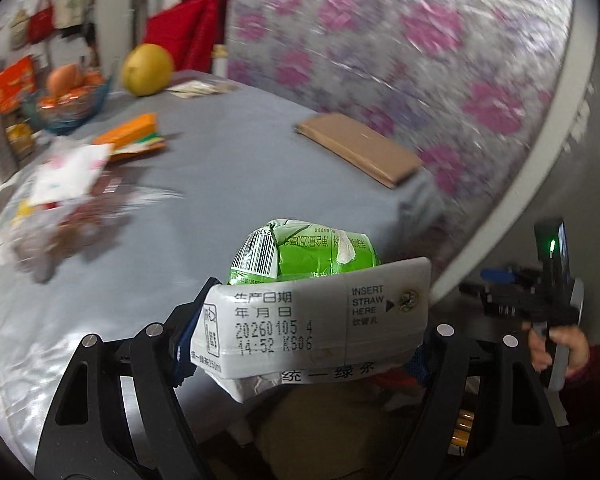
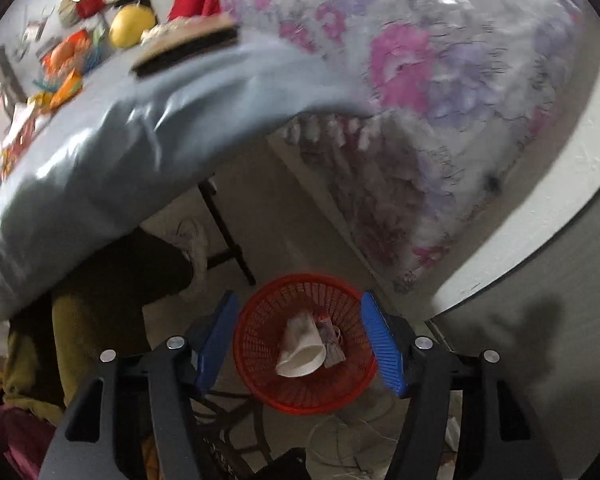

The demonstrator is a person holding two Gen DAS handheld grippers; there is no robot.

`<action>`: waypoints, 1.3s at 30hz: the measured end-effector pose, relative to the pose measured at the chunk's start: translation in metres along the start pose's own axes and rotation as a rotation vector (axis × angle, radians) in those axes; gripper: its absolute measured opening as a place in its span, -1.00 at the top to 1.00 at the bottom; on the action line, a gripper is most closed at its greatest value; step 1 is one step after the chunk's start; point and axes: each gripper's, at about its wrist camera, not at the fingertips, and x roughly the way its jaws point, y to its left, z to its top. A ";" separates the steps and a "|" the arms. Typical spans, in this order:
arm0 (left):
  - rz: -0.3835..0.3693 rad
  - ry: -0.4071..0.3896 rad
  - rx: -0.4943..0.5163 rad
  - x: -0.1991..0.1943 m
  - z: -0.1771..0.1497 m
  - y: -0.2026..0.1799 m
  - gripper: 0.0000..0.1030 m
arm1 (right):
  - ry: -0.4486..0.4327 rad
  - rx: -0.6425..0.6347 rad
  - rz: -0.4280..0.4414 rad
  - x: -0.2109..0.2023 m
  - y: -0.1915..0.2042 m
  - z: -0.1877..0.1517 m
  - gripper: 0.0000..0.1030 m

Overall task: Collect trash
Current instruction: 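Open the left gripper over the wastebasket, dropping the milk carton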

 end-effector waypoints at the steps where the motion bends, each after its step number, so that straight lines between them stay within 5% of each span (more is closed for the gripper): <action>1: -0.017 0.013 0.015 0.006 0.001 -0.008 -0.49 | -0.017 0.014 0.002 -0.005 -0.004 0.002 -0.30; 6: -0.088 0.078 0.103 0.036 0.002 -0.052 -0.49 | -0.098 0.090 0.001 -0.027 -0.033 0.009 -0.40; 16: -0.238 0.211 0.240 0.109 0.005 -0.134 -0.49 | -0.121 0.173 0.025 -0.031 -0.068 0.010 -0.40; 21: -0.222 0.241 0.280 0.132 0.008 -0.161 -0.70 | -0.139 0.203 0.033 -0.038 -0.079 0.008 -0.40; 24: -0.218 0.212 0.283 0.125 0.011 -0.163 -0.85 | -0.151 0.219 0.047 -0.040 -0.083 0.009 -0.41; 39: -0.047 0.072 0.124 0.075 0.029 -0.091 -0.85 | -0.176 0.118 0.101 -0.058 -0.035 0.017 -0.44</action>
